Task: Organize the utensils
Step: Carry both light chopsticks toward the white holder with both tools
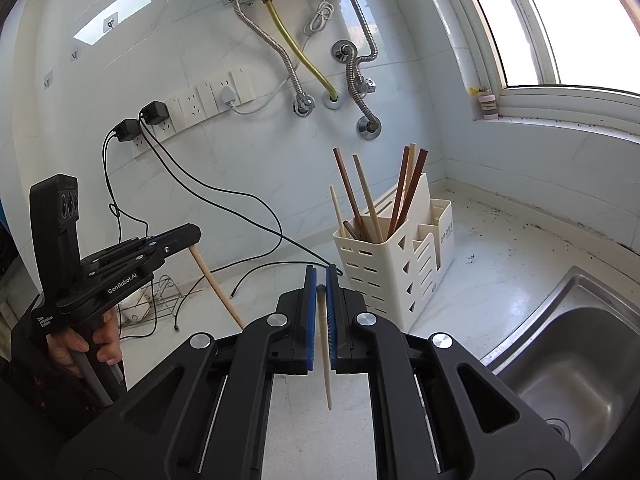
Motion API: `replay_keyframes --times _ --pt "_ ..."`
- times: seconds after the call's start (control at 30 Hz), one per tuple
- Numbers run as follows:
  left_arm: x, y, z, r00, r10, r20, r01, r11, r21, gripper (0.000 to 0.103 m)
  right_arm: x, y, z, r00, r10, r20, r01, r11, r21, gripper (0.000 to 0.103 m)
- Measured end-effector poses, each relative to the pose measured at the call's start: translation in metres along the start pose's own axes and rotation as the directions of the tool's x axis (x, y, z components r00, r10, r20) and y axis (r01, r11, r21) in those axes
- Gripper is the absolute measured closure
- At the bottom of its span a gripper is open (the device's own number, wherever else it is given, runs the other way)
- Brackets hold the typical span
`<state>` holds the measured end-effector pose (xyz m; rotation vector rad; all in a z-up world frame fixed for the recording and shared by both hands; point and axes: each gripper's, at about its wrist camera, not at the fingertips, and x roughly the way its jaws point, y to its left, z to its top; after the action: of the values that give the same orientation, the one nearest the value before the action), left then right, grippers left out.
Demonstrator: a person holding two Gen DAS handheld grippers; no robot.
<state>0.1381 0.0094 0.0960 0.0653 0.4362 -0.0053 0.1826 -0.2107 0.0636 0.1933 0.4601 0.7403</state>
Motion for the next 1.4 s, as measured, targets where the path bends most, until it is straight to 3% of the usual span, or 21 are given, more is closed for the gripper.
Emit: replay_keyframes --times 1.4 --pt "0.0021 0.0058 -0.0063 0.999 0.045 0.01 -0.045 0.998 0.032 0.097 0.0035 0.0076 0.0018 0.999 0.028 -0.021 -0.029 0.999 -0.016 0.099"
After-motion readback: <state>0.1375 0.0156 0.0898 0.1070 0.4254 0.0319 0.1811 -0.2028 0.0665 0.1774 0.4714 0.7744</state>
